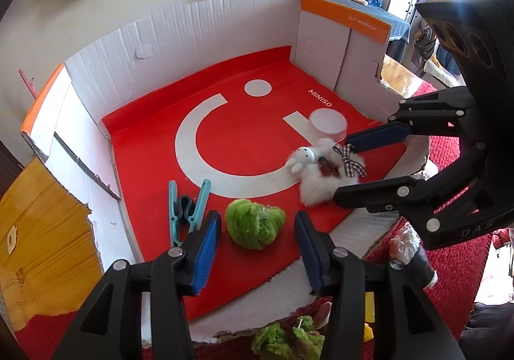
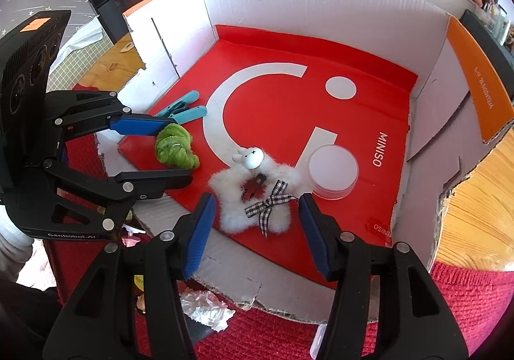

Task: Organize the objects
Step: 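Open the right gripper releasing the bear while the left gripper releases the green ball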

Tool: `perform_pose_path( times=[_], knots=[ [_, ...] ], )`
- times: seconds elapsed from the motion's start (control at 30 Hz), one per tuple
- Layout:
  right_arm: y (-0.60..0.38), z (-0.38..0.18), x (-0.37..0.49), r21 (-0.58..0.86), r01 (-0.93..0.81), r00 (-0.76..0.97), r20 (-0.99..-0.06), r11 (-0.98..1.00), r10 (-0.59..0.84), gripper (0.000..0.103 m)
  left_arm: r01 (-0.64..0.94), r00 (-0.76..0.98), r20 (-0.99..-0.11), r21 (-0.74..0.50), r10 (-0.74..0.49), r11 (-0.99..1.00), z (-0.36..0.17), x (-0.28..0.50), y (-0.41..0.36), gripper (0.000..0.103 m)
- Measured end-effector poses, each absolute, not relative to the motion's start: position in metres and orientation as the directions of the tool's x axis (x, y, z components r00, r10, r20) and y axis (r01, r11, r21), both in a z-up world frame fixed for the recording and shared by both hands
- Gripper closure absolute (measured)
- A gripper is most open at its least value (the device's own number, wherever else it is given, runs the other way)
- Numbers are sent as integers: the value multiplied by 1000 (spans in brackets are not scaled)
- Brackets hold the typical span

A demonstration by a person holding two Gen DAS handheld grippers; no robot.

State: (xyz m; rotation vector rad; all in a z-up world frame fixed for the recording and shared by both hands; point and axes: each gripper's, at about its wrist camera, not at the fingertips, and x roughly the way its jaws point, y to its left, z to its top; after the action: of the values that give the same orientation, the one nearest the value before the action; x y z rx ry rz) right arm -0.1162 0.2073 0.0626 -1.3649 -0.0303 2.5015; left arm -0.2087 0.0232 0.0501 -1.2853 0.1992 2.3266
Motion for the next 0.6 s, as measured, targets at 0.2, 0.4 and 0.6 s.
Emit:
perform_pose_path(
  times=[0.2,0.4,0.6],
  knots=[
    [202,68,-110,-166,-246,-515,-812,-955,274,50,-465,-462,-823,-92,330,-881,54,-204,22,53],
    [194,77,-103,-171,-249,-533,-797,-953,282,49,-453,-482,-812,-91,330,-887,62,-195,18,51],
    [181,87,-92,-186,-246,-560,-774,-951,296,44,-429,-519,-784,-104,339,-897,74,-185,13,46]
  ],
)
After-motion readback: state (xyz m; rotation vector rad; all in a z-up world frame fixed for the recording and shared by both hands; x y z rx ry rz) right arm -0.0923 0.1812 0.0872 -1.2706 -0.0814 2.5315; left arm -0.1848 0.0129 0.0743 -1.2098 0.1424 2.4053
